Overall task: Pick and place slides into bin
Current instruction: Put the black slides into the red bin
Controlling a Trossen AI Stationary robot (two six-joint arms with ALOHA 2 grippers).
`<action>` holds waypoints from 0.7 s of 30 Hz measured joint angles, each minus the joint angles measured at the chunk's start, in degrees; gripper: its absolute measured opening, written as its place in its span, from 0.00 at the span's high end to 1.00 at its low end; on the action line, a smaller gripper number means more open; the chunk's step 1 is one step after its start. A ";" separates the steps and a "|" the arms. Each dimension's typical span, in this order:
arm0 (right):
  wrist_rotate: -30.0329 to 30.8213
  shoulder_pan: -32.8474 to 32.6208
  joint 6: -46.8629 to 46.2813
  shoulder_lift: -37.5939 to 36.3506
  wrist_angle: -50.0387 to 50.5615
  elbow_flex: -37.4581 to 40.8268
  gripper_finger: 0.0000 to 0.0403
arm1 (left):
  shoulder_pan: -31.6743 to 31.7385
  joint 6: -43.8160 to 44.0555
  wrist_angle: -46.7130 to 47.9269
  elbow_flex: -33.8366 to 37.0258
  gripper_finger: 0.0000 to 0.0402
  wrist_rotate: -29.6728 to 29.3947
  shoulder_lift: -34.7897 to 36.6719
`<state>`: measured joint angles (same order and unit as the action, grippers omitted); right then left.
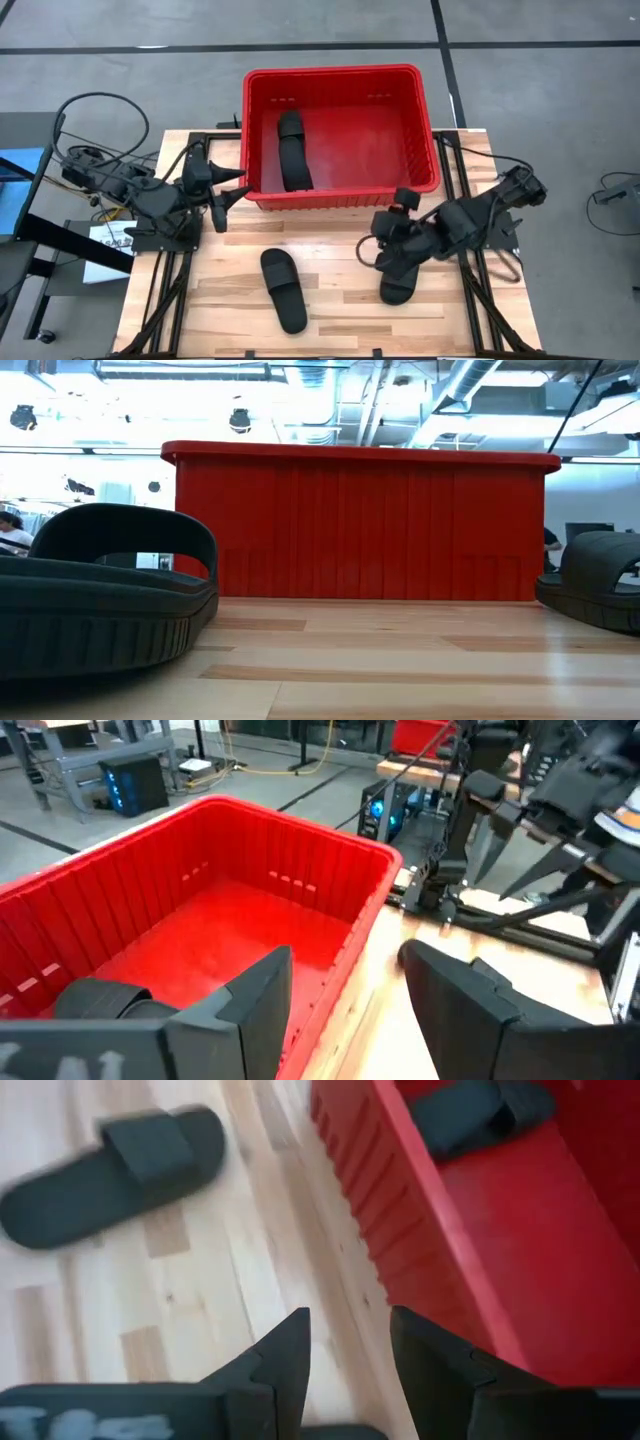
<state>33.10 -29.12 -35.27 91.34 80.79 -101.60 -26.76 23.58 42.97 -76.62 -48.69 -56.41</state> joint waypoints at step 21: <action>5.55 -6.38 -21.77 -0.09 -3.38 6.54 0.68 | -1.18 0.90 17.70 0.00 0.53 26.70 -2.87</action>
<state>38.65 -35.50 -57.04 91.24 77.40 -95.07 -27.94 24.48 60.66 -76.62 -21.98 -59.27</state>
